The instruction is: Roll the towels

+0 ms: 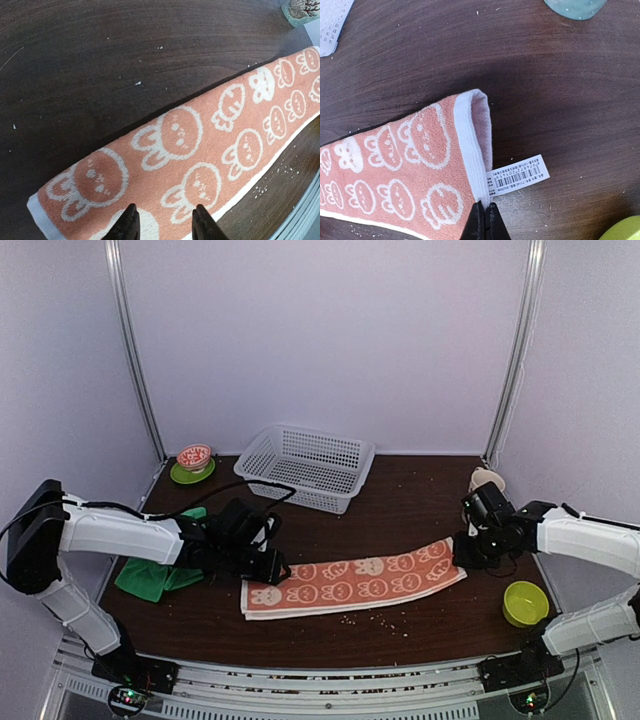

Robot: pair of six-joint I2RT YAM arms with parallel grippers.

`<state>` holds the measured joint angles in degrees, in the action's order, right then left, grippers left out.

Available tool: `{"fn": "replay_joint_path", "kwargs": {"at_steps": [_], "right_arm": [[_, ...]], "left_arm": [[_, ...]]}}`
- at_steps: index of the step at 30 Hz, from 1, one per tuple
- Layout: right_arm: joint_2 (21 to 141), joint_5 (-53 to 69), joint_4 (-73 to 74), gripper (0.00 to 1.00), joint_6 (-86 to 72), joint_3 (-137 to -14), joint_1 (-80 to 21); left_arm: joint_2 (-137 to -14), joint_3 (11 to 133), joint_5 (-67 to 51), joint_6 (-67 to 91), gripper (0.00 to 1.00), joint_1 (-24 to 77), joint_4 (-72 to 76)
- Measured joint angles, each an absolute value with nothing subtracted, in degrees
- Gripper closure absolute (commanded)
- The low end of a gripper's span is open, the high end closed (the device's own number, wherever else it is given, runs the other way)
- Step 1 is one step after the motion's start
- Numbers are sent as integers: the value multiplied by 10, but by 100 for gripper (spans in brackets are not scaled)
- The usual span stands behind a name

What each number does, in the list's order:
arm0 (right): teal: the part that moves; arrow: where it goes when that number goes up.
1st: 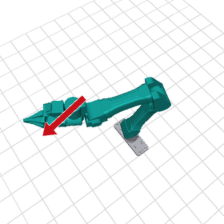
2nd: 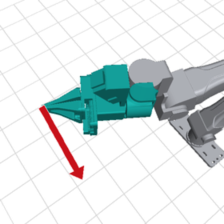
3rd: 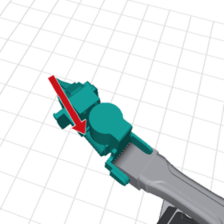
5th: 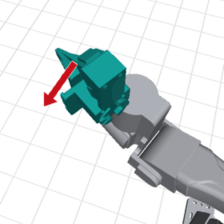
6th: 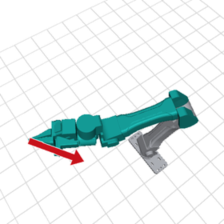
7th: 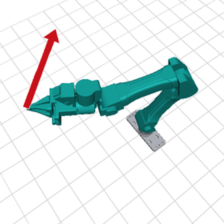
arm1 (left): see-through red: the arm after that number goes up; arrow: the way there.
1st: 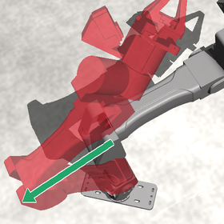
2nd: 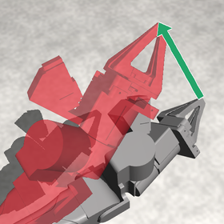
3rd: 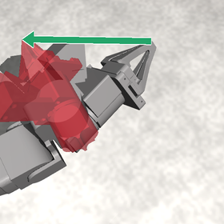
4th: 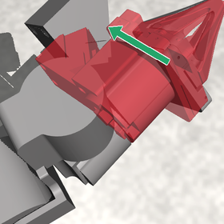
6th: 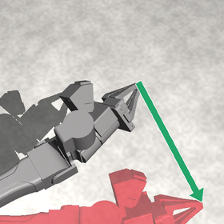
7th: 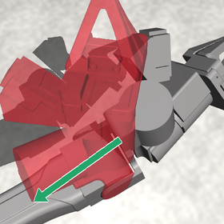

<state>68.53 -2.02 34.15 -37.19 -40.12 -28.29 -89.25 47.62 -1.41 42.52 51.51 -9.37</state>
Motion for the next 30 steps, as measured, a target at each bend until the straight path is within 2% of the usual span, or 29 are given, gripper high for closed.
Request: {"fn": "replay_joint_path", "kwargs": {"at_steps": [9,16,30], "right_arm": [[659,-29,376,100,-313,-458,-288],[653,-25,375,100,-300,-504,-353],[782,-35,311,100,-345,-592,-500]], "left_arm": [[-846,477,36,428,63,515,-137],[-789,475,75,441,63,515,-154],[-648,395,142,487,64,515,-184]]}}
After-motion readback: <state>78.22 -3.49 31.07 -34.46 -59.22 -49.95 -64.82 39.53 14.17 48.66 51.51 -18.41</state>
